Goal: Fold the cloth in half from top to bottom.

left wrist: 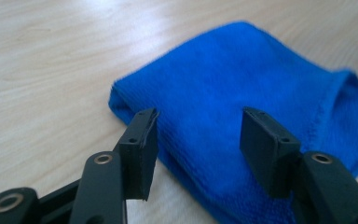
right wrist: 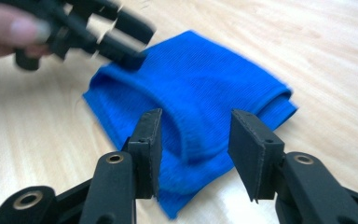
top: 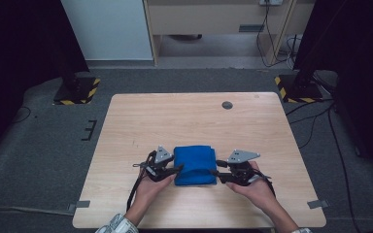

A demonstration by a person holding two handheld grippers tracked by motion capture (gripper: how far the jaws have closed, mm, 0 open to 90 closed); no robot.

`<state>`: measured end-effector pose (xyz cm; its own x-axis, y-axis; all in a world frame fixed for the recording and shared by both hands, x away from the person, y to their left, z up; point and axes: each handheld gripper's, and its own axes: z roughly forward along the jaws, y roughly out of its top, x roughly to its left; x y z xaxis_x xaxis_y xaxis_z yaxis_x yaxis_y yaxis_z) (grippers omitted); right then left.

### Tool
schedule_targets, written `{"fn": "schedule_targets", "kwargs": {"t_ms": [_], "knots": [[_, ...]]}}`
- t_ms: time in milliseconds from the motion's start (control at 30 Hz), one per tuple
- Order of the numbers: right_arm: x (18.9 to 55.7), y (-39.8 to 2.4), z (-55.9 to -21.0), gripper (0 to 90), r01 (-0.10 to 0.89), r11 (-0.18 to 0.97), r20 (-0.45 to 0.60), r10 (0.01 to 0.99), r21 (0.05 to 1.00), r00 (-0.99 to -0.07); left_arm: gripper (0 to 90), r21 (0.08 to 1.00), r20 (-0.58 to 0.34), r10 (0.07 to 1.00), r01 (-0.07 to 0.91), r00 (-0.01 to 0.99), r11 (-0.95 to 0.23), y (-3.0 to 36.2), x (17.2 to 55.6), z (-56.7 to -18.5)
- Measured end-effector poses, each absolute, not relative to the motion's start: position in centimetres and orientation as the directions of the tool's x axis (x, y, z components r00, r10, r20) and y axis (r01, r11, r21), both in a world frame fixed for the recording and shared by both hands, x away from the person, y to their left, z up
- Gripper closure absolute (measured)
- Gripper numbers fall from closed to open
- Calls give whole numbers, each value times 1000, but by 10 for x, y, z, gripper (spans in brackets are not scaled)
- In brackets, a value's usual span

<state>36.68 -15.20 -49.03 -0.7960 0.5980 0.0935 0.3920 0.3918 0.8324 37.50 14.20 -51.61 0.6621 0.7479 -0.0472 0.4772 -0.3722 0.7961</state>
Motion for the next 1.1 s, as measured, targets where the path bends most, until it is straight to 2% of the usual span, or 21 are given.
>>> {"fn": "schedule_targets", "kwargs": {"t_ms": [200,333,467,533,700,733,767,1000,1100], "knots": [[390,-136,-493,501,413,377,84,647,829,-758,458,775,-14,735,472,677,-420,142,368,-519],[393,-120,-508,457,415,459,33,639,786,-769,448,770,4,729,464,684,-439,143,363,-520],[387,-115,-516,426,404,486,11,629,775,-777,423,780,3,738,461,675,-424,145,362,-516],[386,-112,-517,380,401,502,1,623,767,-782,358,794,-26,748,469,663,-387,146,364,-514],[389,-113,-508,302,385,476,2,627,791,-779,248,806,-26,761,464,648,-367,148,366,-510],[390,-113,-507,272,383,471,3,628,795,-778,248,811,-29,764,462,645,-359,149,367,-508],[393,-113,-504,221,386,474,-8,640,792,-769,199,817,-35,769,462,638,-346,150,369,-505],[395,-111,-500,113,381,437,-7,665,815,-747,123,828,-54,786,468,616,-310,159,373,-499],[395,-111,-498,96,379,443,-13,664,813,-748,100,827,-52,791,469,610,-308,161,374,-498]]}}
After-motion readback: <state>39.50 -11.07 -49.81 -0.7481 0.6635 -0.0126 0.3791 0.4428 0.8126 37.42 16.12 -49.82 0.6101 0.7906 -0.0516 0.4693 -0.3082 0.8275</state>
